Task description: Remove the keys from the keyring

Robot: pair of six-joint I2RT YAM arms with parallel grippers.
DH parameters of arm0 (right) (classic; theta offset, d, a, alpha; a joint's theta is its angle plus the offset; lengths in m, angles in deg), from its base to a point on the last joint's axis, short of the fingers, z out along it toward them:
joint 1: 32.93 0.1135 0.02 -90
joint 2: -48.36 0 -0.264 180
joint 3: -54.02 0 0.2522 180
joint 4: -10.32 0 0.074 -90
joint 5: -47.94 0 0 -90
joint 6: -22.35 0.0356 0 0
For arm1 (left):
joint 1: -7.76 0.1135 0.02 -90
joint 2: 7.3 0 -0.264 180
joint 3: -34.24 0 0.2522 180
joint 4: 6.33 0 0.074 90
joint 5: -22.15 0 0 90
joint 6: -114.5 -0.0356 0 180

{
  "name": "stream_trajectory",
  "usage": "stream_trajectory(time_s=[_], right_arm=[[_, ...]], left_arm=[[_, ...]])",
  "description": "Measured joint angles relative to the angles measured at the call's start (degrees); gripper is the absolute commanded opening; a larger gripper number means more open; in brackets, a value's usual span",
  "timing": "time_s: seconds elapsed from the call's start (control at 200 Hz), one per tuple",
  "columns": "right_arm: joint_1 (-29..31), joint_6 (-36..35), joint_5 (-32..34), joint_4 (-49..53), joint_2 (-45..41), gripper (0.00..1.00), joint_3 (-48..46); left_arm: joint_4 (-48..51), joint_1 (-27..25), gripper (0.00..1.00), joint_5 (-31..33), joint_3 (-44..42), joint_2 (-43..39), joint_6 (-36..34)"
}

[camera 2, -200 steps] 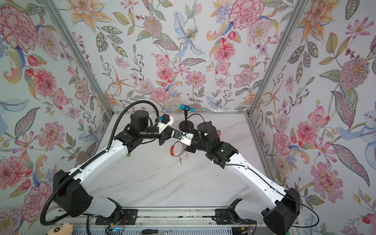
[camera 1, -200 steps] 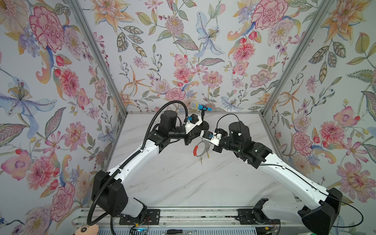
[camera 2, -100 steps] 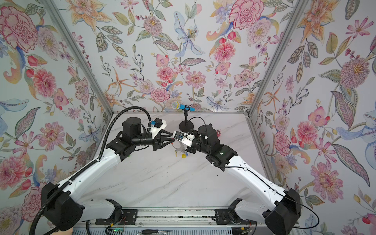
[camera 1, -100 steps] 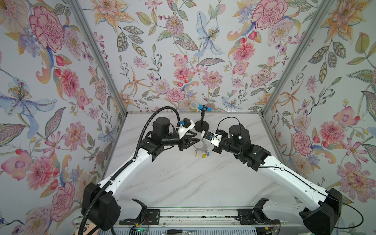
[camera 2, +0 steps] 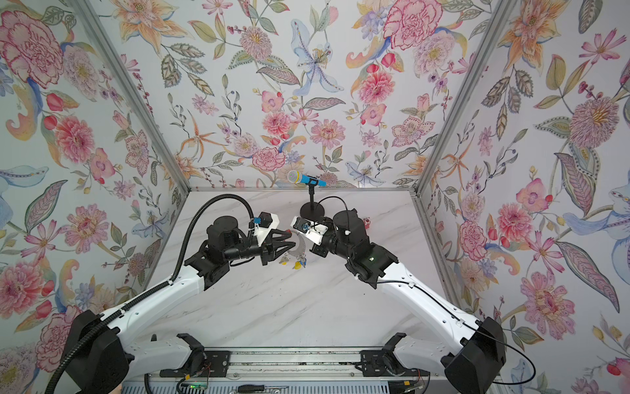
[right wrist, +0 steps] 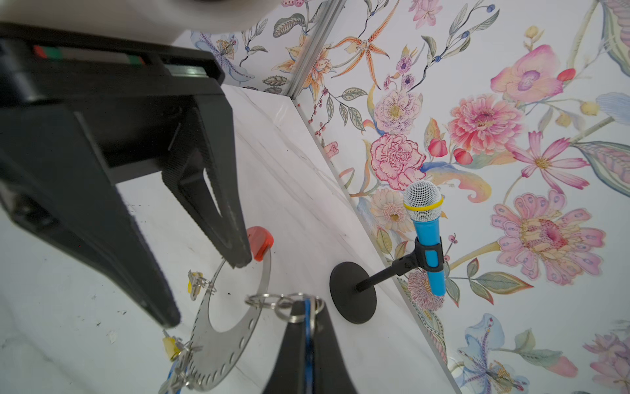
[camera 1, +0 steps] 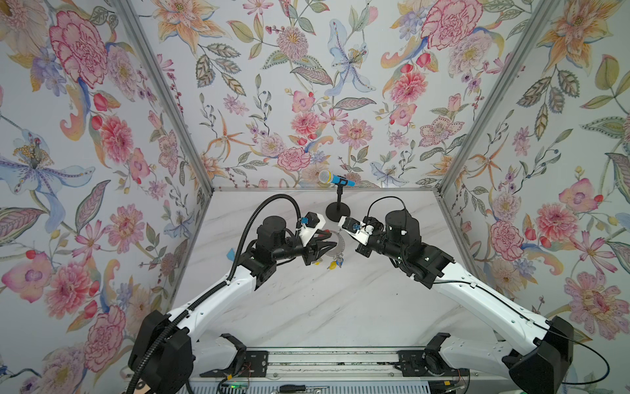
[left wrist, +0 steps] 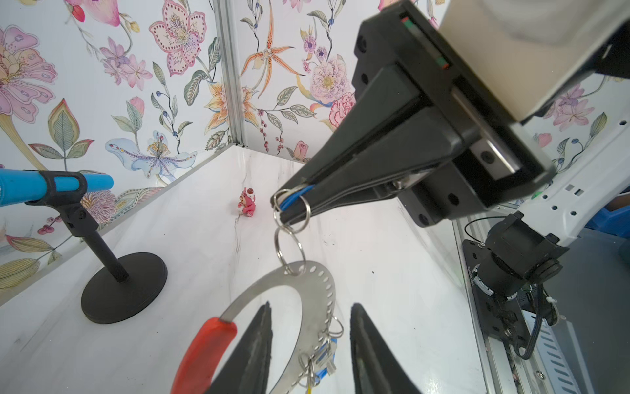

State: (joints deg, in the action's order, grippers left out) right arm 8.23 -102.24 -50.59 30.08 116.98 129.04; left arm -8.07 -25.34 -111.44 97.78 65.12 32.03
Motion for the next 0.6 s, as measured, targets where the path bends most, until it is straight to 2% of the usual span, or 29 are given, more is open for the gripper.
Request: stream_trajectory(time_s=[0.43, 0.601], right_arm=[[0.0, 1.1, -1.5, -0.8, -0.9, 0.00, -0.3], [0.0, 1.3, -1.5, -0.7, -0.9, 0.00, -0.3]], left_arm=[[-9.7, -1.0, 0.24, 1.0, 0.0, 4.4, 2.5], [-10.3, -1.1, 0.05, 1.0, 0.0, 5.3, 3.0]])
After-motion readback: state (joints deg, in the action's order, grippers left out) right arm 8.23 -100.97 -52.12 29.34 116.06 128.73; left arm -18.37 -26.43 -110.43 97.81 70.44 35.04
